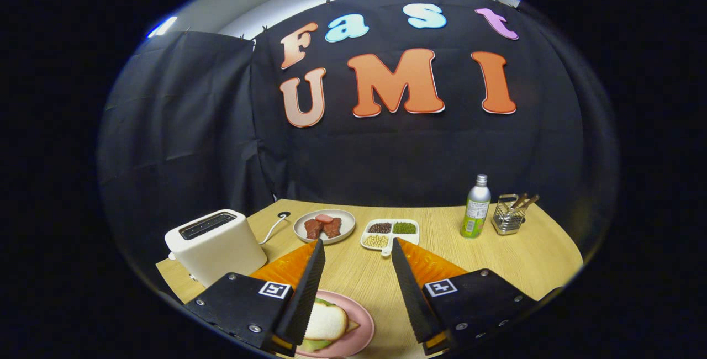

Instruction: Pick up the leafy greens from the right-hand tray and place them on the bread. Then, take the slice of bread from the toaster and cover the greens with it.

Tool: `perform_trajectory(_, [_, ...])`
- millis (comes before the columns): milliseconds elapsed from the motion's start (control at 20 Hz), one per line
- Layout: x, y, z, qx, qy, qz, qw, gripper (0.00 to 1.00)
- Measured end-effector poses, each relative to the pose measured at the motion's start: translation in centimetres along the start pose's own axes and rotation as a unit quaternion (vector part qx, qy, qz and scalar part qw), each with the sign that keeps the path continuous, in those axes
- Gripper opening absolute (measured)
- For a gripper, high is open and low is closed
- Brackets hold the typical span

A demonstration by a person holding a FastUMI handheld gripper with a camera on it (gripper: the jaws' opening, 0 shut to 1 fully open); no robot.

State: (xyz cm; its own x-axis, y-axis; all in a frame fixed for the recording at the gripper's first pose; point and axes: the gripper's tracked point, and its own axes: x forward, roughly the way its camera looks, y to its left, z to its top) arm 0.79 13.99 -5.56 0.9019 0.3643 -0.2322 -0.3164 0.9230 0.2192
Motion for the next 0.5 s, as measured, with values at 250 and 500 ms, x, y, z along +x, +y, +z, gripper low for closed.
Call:
perform_trajectory(250, [-0.4, 0.5, 3.5, -0.034, -0.069, -0.01, 0.997, 0.79])
perform_trajectory(500, [-1.5, 0.6, 6.7, -0.061, -0.129, -0.024, 0.989, 0.87])
